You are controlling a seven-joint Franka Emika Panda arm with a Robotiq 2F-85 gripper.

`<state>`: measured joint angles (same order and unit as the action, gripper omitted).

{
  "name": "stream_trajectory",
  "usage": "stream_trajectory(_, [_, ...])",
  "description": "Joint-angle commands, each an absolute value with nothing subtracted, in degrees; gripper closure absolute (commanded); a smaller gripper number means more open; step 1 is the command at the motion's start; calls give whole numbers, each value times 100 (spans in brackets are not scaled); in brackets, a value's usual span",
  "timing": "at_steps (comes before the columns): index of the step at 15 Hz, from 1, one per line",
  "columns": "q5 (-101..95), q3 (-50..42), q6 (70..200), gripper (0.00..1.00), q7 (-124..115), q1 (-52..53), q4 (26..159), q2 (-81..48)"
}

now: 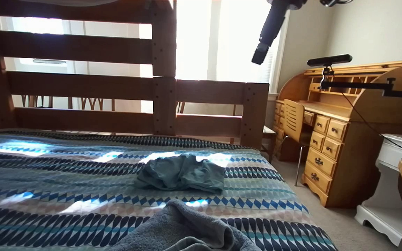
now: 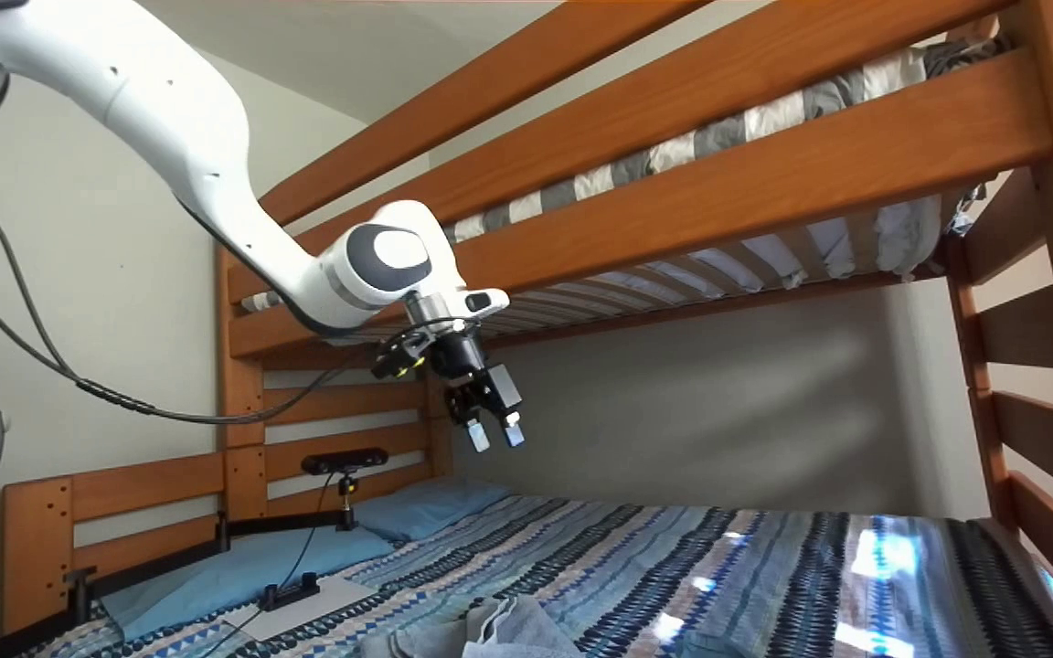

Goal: Unfold the cloth

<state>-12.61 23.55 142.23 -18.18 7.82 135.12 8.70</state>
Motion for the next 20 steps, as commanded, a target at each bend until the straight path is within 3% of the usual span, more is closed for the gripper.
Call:
stream_trajectory(1, [-2818, 2611, 14008, 0, -2407, 615, 12176, -496])
stream_trajectory(5, [-3089, 1935, 13903, 0, -1960, 1457, 10914, -1812])
stream_trajectory(6, [-2935, 1779, 14160, 0, -2126, 1481, 11752, -1004])
stream_trajectory(13, [-2853, 1595, 14126, 0, -1898, 1734, 11059, -1740])
stream_trajectory(20, [-2863, 854, 14224, 0, -1789, 2077, 10171, -2951])
